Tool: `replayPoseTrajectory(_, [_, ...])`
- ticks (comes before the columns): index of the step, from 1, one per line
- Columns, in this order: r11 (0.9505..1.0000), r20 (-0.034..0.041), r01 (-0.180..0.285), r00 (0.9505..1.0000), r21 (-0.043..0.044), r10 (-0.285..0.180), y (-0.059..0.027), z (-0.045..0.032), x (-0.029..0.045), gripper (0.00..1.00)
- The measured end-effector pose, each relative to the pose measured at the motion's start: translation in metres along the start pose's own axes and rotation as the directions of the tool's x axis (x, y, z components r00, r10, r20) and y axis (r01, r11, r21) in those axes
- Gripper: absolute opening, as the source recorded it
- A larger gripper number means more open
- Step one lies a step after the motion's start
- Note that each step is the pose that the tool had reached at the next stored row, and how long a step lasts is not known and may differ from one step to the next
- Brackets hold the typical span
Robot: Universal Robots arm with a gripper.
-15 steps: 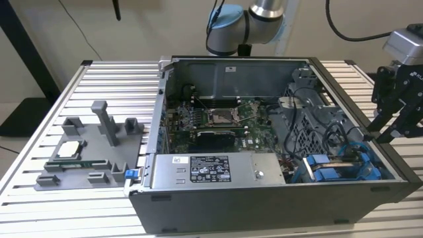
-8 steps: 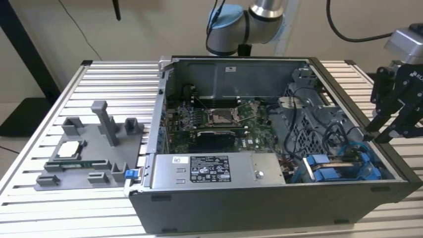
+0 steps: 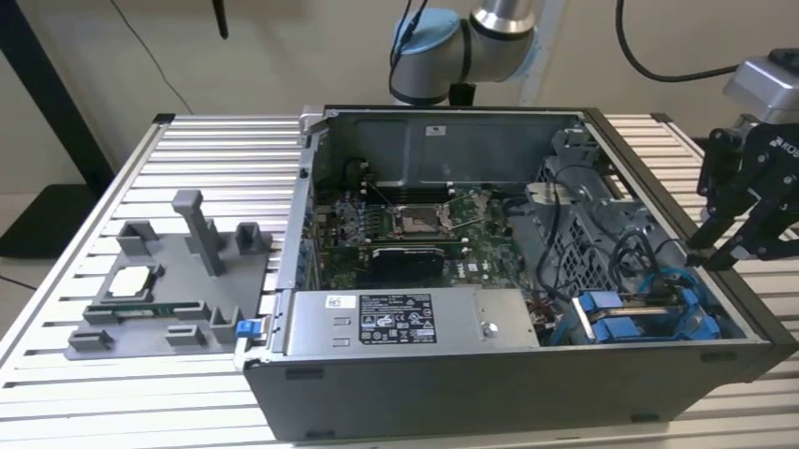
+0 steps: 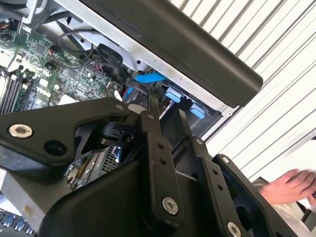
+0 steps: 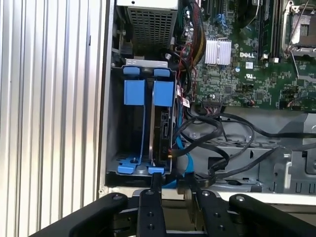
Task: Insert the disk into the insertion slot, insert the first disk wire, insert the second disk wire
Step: 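Insert the second disk wire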
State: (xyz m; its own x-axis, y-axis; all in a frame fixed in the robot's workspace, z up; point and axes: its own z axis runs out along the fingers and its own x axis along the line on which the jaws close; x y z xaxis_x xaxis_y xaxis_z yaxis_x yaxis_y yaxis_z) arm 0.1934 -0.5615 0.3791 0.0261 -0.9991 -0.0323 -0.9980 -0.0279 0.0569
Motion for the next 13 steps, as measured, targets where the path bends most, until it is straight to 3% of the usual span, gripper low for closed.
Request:
replayPoseTrajectory(7, [0.9998,0.0041,0.0,1.0,-0.0184,0.0,-0.0035,0.0039,0.0,1.0])
replayPoseTrajectory(13, [0.9998,0.0191,0.001,0.9998,-0.0188,0.0,-0.0041,0.005,0.0,1.0])
